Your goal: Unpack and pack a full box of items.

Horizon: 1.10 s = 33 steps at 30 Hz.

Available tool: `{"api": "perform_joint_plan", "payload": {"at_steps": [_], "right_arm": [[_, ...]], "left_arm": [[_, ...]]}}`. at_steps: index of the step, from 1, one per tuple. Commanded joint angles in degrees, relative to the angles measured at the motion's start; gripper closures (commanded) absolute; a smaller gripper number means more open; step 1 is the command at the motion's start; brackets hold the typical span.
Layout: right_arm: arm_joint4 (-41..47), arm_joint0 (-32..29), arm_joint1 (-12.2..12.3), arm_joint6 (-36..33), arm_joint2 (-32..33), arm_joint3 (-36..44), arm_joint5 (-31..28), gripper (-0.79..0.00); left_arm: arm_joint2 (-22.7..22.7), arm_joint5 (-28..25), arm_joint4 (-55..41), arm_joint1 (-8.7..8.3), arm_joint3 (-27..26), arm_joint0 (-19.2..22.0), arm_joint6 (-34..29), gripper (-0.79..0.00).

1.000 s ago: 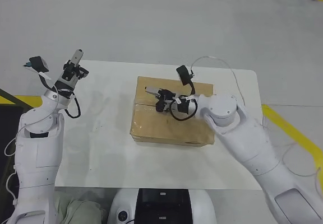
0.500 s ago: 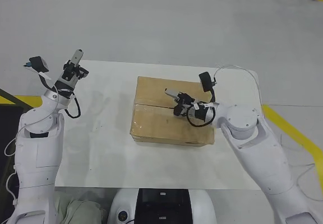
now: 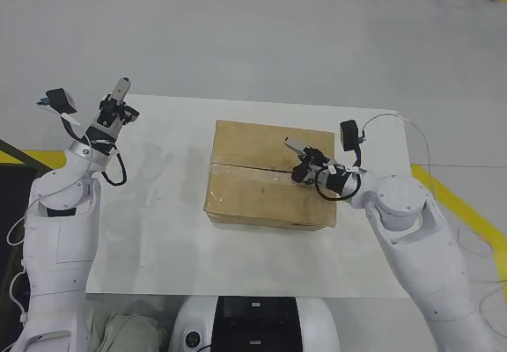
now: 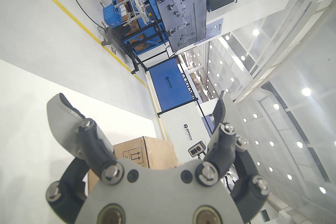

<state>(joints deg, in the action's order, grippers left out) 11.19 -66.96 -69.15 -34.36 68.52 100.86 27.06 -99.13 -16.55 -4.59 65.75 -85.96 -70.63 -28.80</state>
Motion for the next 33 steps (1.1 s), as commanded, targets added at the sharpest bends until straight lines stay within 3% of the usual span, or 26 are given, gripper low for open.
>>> {"api": "perform_joint_plan", "payload": {"at_steps": [1,33], "right_arm": [[0.0,-1.0,0.2,0.3,1.1,0.6,0.1,-0.785],[0.9,-15.5,2.5,6.4,15.3,10.0,-1.2,-0.785]], "left_arm": [[0.0,0.0,0.0,0.0,0.0,0.0,0.0,-0.785],[0.0,0.0,0.0,0.0,0.0,0.0,0.0,-0.785]]}}
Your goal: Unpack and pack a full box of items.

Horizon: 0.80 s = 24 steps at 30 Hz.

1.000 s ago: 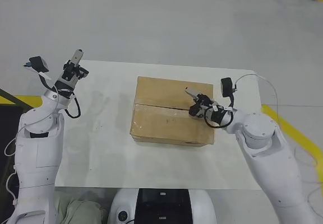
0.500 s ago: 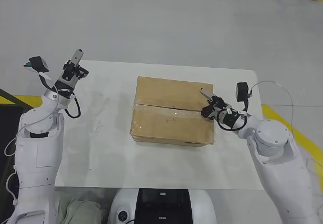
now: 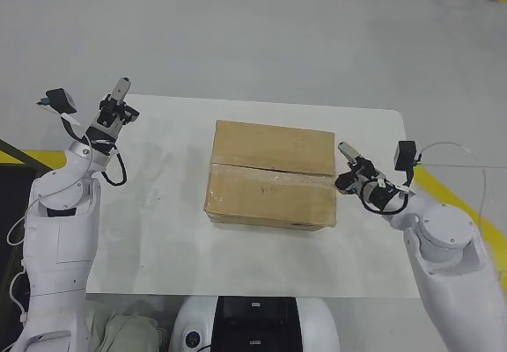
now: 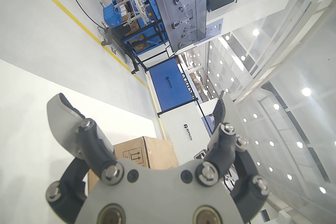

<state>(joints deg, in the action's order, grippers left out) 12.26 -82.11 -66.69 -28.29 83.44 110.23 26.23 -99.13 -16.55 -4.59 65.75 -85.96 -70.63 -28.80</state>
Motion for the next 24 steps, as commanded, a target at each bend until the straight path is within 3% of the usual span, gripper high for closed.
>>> {"api": "perform_joint_plan", "payload": {"at_steps": [1,9,24], "right_arm": [[-0.2,-0.8,0.1,0.6,0.7,1.4,-0.7,-0.785],[-1.5,1.2,0.0,-1.1,-2.5,4.6,-5.0,-0.785],[0.0,22.5,-3.6,-7.8,-25.9,-10.2,-7.4,-0.785]], "left_arm": [[0.0,0.0,0.0,0.0,0.0,0.0,0.0,-0.785],[0.0,0.0,0.0,0.0,0.0,0.0,0.0,-0.785],[0.0,0.0,0.0,0.0,0.0,0.0,0.0,-0.785]]}}
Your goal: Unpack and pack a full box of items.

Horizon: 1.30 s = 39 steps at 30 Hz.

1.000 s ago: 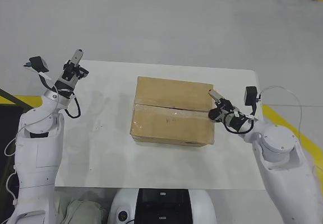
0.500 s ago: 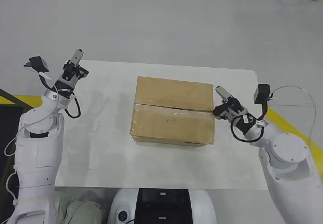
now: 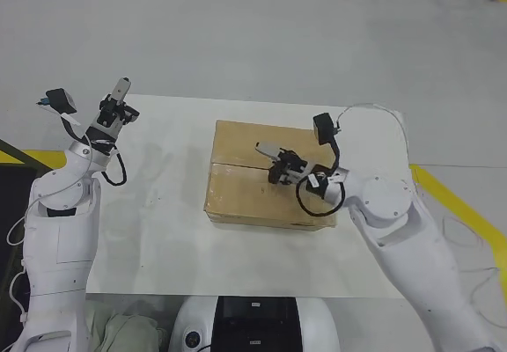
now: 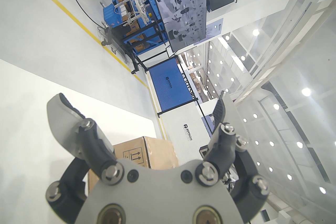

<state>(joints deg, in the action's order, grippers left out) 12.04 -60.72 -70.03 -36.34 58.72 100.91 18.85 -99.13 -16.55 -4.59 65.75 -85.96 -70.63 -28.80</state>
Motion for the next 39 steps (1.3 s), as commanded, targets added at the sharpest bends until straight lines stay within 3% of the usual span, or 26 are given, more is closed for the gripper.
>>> {"api": "perform_joint_plan", "payload": {"at_steps": [1,13,23,30,39], "right_arm": [[0.5,2.0,-0.6,0.4,-2.2,-1.8,-0.2,-0.785],[4.1,8.5,-3.3,1.0,-9.1,-9.4,-2.5,-0.785],[5.5,10.6,-4.7,1.3,-11.1,-13.0,-2.6,-0.785],[4.3,9.8,-4.4,0.5,-9.9,-12.6,-0.7,-0.785],[-1.0,4.2,-2.4,-0.1,-4.7,-6.6,0.7,-0.785]], "left_arm": [[0.0,0.0,0.0,0.0,0.0,0.0,0.0,-0.785],[0.0,0.0,0.0,0.0,0.0,0.0,0.0,-0.785],[0.0,0.0,0.0,0.0,0.0,0.0,0.0,-0.785],[0.0,0.0,0.0,0.0,0.0,0.0,0.0,-0.785],[0.0,0.0,0.0,0.0,0.0,0.0,0.0,-0.785]]}}
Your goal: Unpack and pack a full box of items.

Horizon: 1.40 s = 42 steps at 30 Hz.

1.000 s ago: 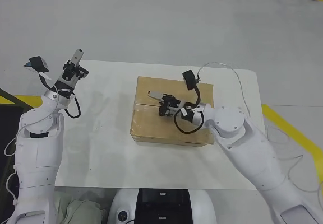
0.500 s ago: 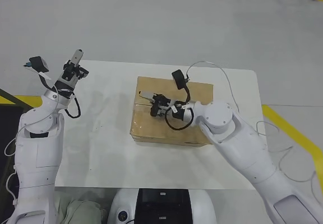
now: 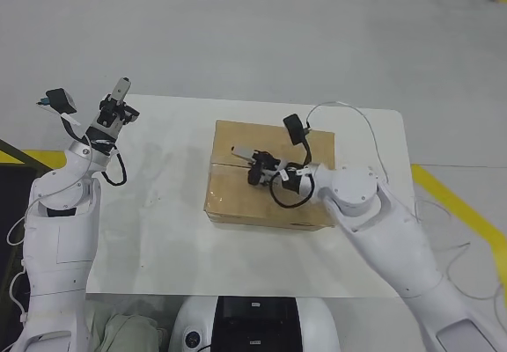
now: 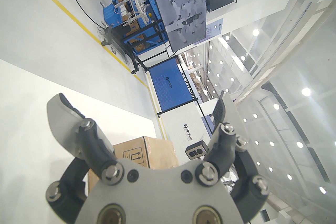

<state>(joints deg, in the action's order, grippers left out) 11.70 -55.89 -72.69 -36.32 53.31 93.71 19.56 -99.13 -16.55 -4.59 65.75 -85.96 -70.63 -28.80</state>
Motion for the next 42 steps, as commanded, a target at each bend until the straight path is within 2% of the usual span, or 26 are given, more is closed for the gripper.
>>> {"api": "perform_joint_plan", "payload": {"at_steps": [1,10,21,33,42], "right_arm": [[-1.4,-1.5,0.5,-0.2,1.5,1.4,0.1,-0.785],[-4.8,-9.7,2.7,1.9,9.9,7.3,2.5,-0.785],[-7.9,-17.4,4.4,3.6,16.8,13.3,4.4,-0.785],[-9.0,-25.3,5.6,6.9,25.2,17.7,4.5,-0.785],[-7.7,-30.0,6.1,9.6,30.8,18.4,2.4,-0.785]], "left_arm": [[0.0,0.0,0.0,0.0,0.0,0.0,0.0,-0.785],[0.0,0.0,0.0,0.0,0.0,0.0,0.0,-0.785],[0.0,0.0,0.0,0.0,0.0,0.0,0.0,-0.785],[0.0,0.0,0.0,0.0,0.0,0.0,0.0,-0.785],[0.0,0.0,0.0,0.0,0.0,0.0,0.0,-0.785]]}}
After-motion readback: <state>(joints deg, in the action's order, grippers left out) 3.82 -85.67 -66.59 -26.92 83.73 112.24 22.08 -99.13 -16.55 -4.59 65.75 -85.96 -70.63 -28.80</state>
